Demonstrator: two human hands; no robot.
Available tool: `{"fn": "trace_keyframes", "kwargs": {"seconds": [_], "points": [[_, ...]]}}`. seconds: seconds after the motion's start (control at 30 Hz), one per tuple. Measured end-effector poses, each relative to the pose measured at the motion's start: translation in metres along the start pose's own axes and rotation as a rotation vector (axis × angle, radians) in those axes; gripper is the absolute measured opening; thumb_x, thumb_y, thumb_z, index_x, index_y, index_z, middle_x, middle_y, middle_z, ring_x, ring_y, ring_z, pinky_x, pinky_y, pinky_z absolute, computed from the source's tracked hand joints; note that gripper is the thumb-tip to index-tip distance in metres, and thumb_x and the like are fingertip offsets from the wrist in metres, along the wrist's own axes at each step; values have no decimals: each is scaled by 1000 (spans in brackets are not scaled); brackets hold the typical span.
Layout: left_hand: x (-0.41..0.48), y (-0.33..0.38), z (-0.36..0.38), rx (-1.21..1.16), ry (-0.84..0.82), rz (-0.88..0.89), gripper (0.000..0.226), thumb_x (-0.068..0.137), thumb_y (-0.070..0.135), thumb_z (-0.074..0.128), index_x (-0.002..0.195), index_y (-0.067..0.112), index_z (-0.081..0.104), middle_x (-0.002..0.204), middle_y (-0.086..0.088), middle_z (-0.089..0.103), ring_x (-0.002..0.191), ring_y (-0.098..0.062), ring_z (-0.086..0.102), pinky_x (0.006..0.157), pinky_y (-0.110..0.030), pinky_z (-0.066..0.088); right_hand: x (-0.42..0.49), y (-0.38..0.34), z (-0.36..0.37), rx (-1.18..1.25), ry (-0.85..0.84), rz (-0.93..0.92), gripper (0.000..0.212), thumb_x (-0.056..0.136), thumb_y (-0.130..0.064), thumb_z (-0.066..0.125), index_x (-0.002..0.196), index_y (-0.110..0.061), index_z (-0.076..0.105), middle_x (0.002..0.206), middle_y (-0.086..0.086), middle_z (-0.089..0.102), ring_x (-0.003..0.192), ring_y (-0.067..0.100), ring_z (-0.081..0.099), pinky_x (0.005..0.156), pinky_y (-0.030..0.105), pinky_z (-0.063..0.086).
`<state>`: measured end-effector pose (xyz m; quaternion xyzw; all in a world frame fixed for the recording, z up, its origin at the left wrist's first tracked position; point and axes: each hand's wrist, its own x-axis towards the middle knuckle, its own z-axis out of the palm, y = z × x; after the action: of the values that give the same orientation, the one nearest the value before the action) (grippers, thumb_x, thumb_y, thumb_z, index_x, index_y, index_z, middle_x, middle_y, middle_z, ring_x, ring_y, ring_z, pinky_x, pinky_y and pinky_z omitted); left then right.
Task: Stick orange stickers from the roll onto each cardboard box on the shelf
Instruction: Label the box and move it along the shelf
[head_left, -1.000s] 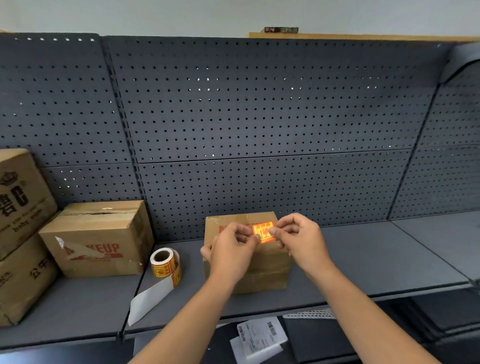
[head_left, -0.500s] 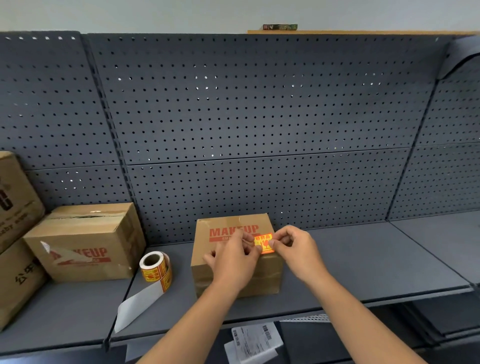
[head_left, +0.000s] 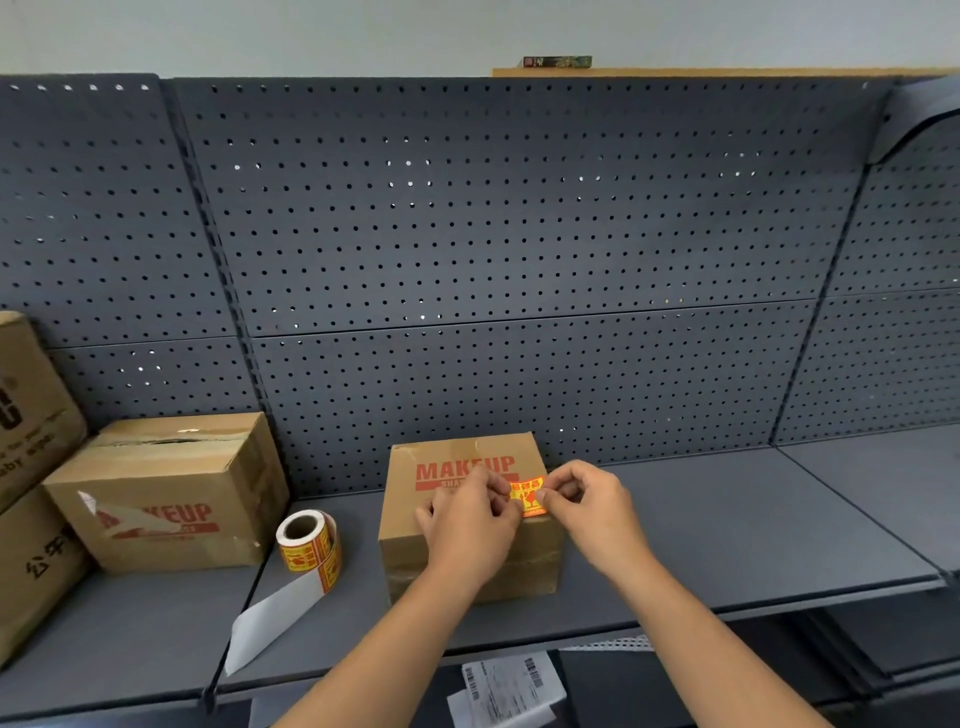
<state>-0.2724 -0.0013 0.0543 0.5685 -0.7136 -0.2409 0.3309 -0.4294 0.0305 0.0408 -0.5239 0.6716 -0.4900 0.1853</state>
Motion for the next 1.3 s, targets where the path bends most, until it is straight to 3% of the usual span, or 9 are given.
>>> {"fn": "trace_keyframes", "kwargs": {"seconds": [0.33, 0.47, 0.6, 0.8, 1.0, 1.13, 1.3], "points": [[7, 2, -4, 61, -135, -15, 13, 97, 42, 58, 106, 38, 50, 94, 17, 63, 112, -17, 43, 94, -35, 26, 0, -4, -1, -55, -4, -11, 11, 88, -21, 81, 84, -21, 71, 77, -2, 69, 70, 9, 61, 60, 21, 47], [8, 0, -2, 64, -156, -10, 25, 97, 42, 58, 113, 37, 39, 106, 10, 57, 113, -20, 38, 102, -41, 25, -2, -6, -1, -27, 10, -2, 12, 88, -23, 82, 83, -21, 71, 78, -3, 69, 72, 9, 62, 61, 20, 48], [11, -5, 2, 76, -180, -33, 22, 97, 43, 53, 110, 37, 37, 111, 3, 58, 114, -24, 38, 99, -41, 25, -6, -8, 5, 18, 39, -6, 19, 85, -32, 84, 82, -20, 69, 76, -3, 68, 68, 7, 59, 58, 21, 47], [10, -1, 7, 173, -92, -19, 13, 101, 42, 47, 111, 35, 41, 113, 5, 60, 111, -22, 43, 90, -38, 23, -12, -4, 19, 30, 87, -14, 24, 84, -26, 85, 85, -18, 63, 75, 5, 64, 67, 16, 57, 65, 41, 53], [10, 1, 0, 160, -110, 31, 22, 103, 39, 51, 117, 31, 36, 119, 6, 60, 114, -19, 42, 92, -37, 24, -12, 3, 16, 11, 63, 22, 25, 90, -30, 80, 97, -20, 57, 72, -6, 50, 64, 9, 47, 57, 24, 39], [9, -1, 2, 165, -115, 42, 21, 103, 34, 50, 119, 31, 37, 120, 6, 55, 111, -18, 39, 91, -37, 23, -14, 10, 19, 74, 4, 111, 22, 99, -33, 67, 114, -20, 57, 73, -5, 49, 65, 9, 49, 60, 25, 42], [12, -3, 0, 196, -172, 55, 14, 104, 34, 45, 117, 29, 40, 124, 5, 57, 115, -21, 43, 96, -41, 26, -7, 4, 21, 85, -24, 161, 4, 105, -18, 56, 103, -14, 57, 79, -2, 58, 69, 12, 51, 62, 30, 40]]}}
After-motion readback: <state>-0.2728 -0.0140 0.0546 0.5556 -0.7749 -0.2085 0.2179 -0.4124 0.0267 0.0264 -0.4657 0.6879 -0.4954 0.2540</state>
